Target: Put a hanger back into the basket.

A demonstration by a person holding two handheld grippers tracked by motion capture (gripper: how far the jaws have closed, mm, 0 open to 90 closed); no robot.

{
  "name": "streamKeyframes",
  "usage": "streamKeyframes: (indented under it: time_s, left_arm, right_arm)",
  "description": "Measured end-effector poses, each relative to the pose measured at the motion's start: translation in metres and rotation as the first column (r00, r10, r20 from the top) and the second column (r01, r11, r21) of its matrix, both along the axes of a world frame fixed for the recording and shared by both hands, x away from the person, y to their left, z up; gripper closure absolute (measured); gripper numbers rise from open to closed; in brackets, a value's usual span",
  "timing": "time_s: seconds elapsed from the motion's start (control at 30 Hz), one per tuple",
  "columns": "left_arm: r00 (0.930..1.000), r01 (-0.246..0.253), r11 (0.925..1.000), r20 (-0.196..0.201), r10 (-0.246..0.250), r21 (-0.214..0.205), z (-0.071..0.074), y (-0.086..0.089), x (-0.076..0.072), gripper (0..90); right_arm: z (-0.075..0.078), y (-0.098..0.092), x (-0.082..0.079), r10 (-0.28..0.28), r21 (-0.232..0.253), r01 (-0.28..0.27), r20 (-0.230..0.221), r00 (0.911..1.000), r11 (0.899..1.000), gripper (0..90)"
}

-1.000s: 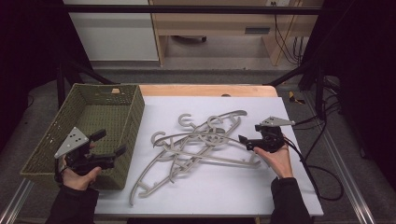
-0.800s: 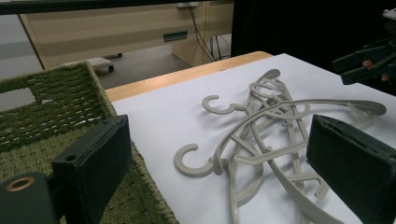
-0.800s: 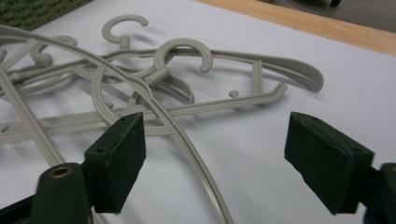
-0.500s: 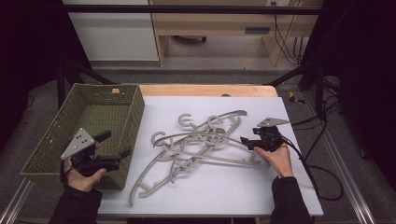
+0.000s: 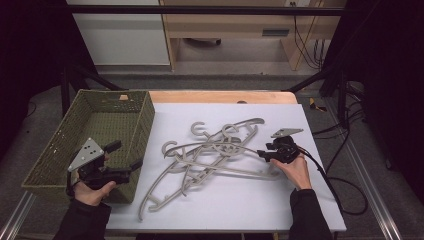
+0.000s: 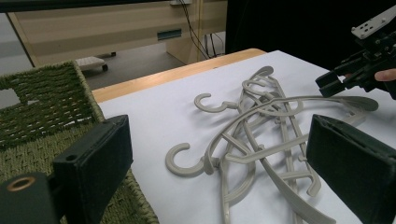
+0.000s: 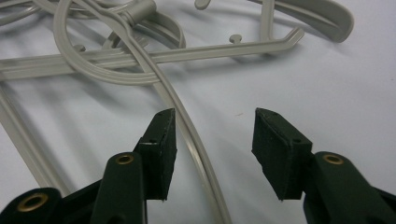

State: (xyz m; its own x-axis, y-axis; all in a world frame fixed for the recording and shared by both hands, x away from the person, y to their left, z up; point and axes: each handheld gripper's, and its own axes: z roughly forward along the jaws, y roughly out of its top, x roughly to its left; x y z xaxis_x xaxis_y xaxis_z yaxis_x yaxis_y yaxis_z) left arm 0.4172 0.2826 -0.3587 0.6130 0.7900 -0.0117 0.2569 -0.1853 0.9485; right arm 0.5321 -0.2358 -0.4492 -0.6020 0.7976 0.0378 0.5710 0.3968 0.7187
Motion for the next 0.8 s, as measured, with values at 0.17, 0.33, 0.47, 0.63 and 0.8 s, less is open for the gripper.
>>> streamKeyframes:
  time_s: [0.17, 0.33, 0.47, 0.63, 0.8]
  left_arm:
    - [1.0000, 0.001, 1.0000, -0.002, -0.001, -0.001, -0.001, 0.000, 0.001, 6.5]
    - [1.0000, 0.001, 1.0000, -0.005, -0.001, 0.002, -0.001, 0.000, 0.001, 6.6]
    - [1.0000, 0.004, 1.0000, -0.007, -0.004, 0.006, -0.002, -0.002, 0.001, 6.6]
    - [0.9999, 0.006, 0.9999, -0.010, -0.006, 0.009, -0.003, -0.002, 0.002, 6.8]
    - [0.9999, 0.008, 0.9999, -0.010, -0.008, 0.011, -0.003, -0.002, 0.002, 6.9]
  right_arm:
    - [-0.005, 0.002, 0.002, 0.012, -0.023, -0.013, -0.019, 0.9998, 1.000, 55.8]
    - [-0.009, 0.006, 0.003, 0.032, -0.020, -0.032, -0.039, 0.9987, 0.999, 55.9]
    - [-0.014, 0.010, 0.005, 0.047, -0.035, -0.049, -0.061, 0.9971, 0.998, 58.6]
    - [-0.018, 0.013, 0.006, 0.073, -0.045, -0.077, -0.073, 0.9946, 0.996, 65.0]
    - [-0.018, 0.013, 0.005, 0.087, -0.058, -0.091, -0.069, 0.9938, 0.994, 73.5]
